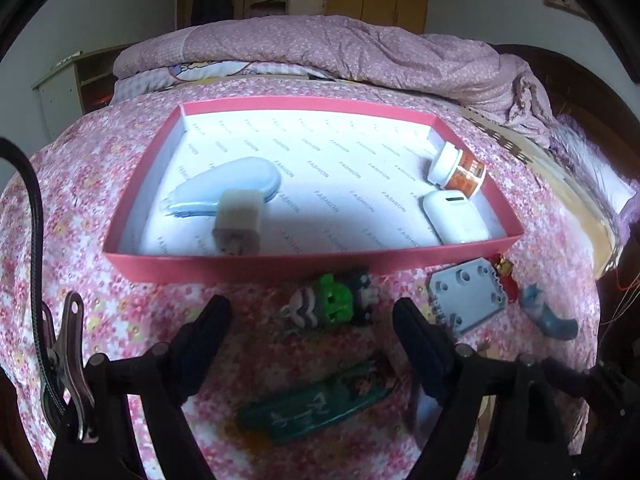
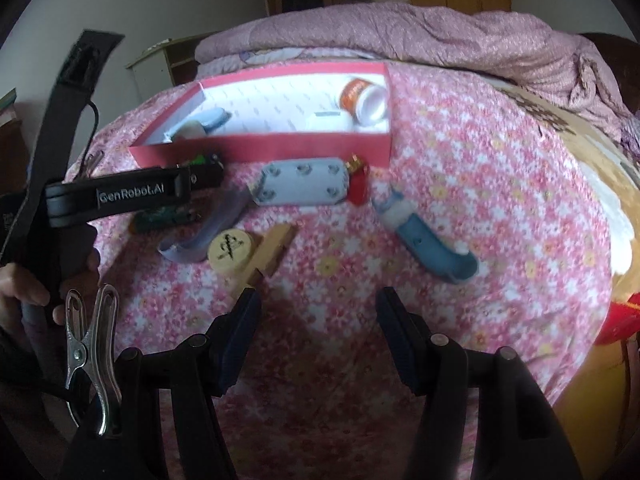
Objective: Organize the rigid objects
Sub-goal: 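Open both tools and withdraw them from the tray, then grasp the gray perforated plate with the right tool while the left tool grasps the green figurine, then lower the green figurine into the tray with the left tool while the right tool places the gray plate there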
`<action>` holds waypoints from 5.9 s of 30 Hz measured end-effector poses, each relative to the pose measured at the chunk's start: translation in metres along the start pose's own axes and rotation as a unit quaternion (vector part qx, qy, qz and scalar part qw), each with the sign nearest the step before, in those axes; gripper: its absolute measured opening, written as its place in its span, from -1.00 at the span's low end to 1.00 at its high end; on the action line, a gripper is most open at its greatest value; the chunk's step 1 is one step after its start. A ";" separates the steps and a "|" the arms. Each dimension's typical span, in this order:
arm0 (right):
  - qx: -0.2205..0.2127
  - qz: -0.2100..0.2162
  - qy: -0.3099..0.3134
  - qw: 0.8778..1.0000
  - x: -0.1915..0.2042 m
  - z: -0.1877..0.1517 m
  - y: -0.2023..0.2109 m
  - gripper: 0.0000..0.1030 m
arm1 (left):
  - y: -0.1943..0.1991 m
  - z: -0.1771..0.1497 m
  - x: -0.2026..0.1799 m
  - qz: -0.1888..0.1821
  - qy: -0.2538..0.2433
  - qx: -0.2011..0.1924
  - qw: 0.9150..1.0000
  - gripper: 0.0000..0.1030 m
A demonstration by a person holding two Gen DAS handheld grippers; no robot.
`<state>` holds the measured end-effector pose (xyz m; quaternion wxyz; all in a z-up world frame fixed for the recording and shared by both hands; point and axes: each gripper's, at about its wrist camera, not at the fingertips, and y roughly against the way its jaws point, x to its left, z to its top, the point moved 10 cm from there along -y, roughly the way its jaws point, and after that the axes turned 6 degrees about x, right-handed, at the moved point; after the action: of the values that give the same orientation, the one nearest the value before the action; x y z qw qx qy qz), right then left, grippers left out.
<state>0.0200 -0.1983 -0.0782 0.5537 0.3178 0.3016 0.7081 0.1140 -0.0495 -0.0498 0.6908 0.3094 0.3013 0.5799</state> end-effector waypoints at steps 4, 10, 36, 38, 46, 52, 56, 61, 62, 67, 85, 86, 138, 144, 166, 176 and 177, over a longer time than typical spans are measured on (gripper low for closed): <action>-0.003 0.000 0.002 1.000 0.000 -0.001 0.000 0.21 | -0.006 0.001 -0.003 0.011 -0.002 0.003 1.000 0.67; -0.006 0.004 0.005 1.000 0.003 -0.001 0.000 0.27 | -0.008 0.003 -0.001 0.033 -0.004 -0.002 0.999 0.51; -0.012 0.041 -0.005 0.999 0.015 0.040 -0.005 0.28 | 0.016 -0.024 0.035 0.016 -0.005 -0.019 1.000 0.03; -0.006 0.039 -0.013 0.999 0.013 0.049 -0.013 0.28 | 0.017 -0.024 0.035 0.013 -0.003 -0.022 1.000 0.03; 0.008 0.019 -0.010 1.000 0.010 0.064 -0.036 0.28 | 0.017 -0.024 0.035 0.004 0.001 -0.026 1.000 0.03; 0.006 0.010 -0.004 1.000 0.018 0.072 -0.042 0.28 | 0.017 -0.024 0.035 0.002 0.003 -0.027 1.000 0.03; 0.004 0.006 0.002 1.000 0.026 0.077 -0.046 0.28 | 0.017 -0.024 0.035 0.002 0.003 -0.027 1.000 0.03; 0.001 -0.019 0.024 1.000 0.033 0.081 -0.052 0.30 | 0.017 -0.025 0.035 0.002 0.003 -0.027 1.000 0.03; 0.001 -0.024 0.027 0.999 0.034 0.081 -0.052 0.31 | 0.017 -0.025 0.035 0.003 0.003 -0.027 1.000 0.03; 0.000 -0.034 0.037 0.999 0.035 0.080 -0.054 0.33 | 0.018 -0.025 0.035 0.002 0.003 -0.027 1.000 0.03; -0.024 0.053 -0.017 0.998 0.025 0.072 -0.023 -0.81 | 0.020 -0.024 0.035 -0.010 0.012 -0.024 1.000 0.02; -0.026 0.056 -0.019 0.998 0.025 0.071 -0.021 -0.81 | 0.021 -0.024 0.035 -0.012 0.014 -0.024 1.000 0.02; -0.031 0.094 -0.037 0.994 0.025 0.082 -0.012 -0.81 | 0.022 0.038 0.010 -0.016 -0.015 -0.055 0.998 0.22; -0.029 0.097 -0.031 0.994 0.030 0.102 -0.019 -0.81 | 0.024 0.036 0.014 -0.004 -0.017 -0.055 0.998 0.22; -0.014 0.113 -0.035 0.993 0.039 0.171 -0.057 -0.75 | 0.024 0.030 0.020 -0.004 -0.006 -0.050 0.999 0.22; -0.022 0.097 -0.052 0.994 0.028 0.172 -0.054 -0.25 | 0.024 0.031 0.022 -0.005 -0.005 -0.050 0.999 0.22; -0.021 0.095 -0.052 0.994 0.028 0.171 -0.053 -0.24 | 0.025 0.031 0.022 -0.005 -0.005 -0.050 0.999 0.22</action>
<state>0.1808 -0.1475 -0.0108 0.5055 0.3695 0.2259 0.7462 0.1260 -0.0273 -0.0124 0.7099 0.2755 0.2704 0.5891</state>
